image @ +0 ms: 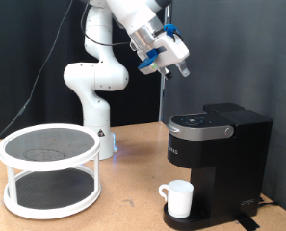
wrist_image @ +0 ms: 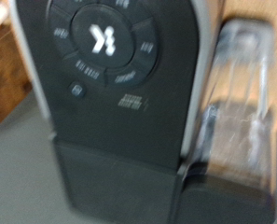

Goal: Make a cup of coffee with the keurig machine

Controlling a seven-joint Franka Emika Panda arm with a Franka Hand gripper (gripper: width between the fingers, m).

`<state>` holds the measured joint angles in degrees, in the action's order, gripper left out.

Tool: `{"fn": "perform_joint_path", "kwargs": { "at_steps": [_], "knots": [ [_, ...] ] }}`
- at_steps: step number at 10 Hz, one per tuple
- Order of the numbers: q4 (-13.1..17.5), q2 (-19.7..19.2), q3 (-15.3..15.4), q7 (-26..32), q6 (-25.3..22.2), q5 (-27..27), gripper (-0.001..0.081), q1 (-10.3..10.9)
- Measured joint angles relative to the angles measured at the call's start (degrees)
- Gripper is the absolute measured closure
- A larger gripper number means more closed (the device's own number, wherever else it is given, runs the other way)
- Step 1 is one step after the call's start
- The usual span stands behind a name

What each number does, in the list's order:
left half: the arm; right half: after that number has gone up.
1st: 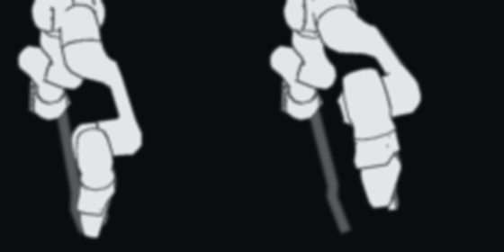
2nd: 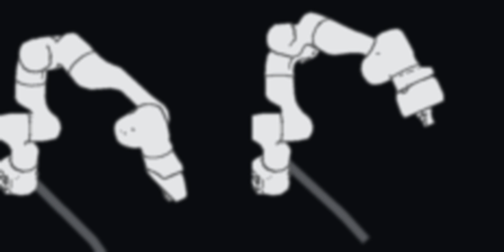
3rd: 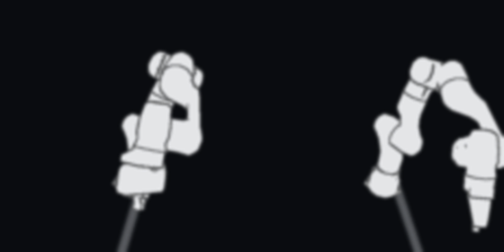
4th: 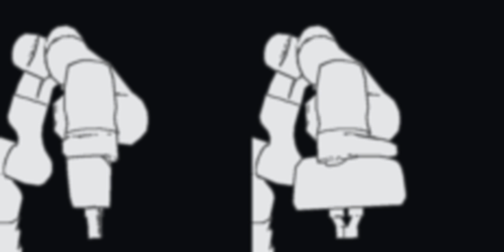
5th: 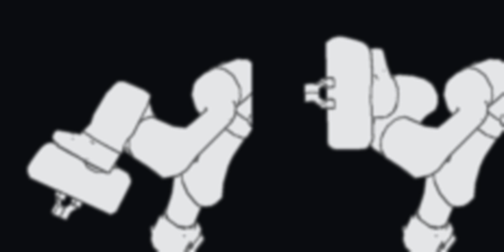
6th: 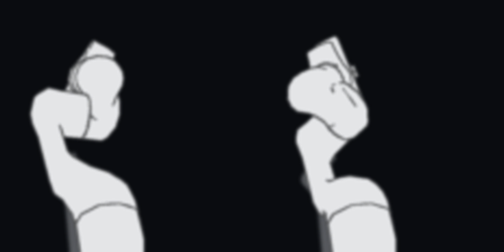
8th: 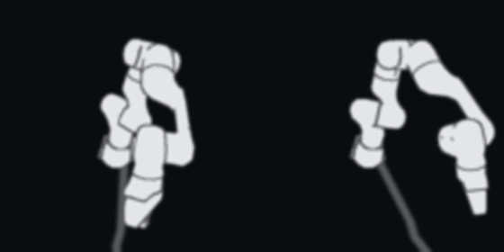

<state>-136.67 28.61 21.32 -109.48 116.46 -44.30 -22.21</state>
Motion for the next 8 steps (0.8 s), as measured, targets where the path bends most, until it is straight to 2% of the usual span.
{"fn": "perform_joint_path", "kwargs": {
  "at_steps": [2,3,6,8],
  "knots": [
    [2.9,-1.2,4.6,-5.3,1.4,8.5,0.0072,-0.8],
    [5.3,-2.8,6.2,-8.4,0.1,11.3,0.0072,-1.0],
    [13.0,-10.0,8.4,-14.2,-4.4,17.3,0.0072,-1.6],
    [16.2,-14.3,8.8,-15.3,-4.7,20.5,0.0072,-1.8]
  ]
}}
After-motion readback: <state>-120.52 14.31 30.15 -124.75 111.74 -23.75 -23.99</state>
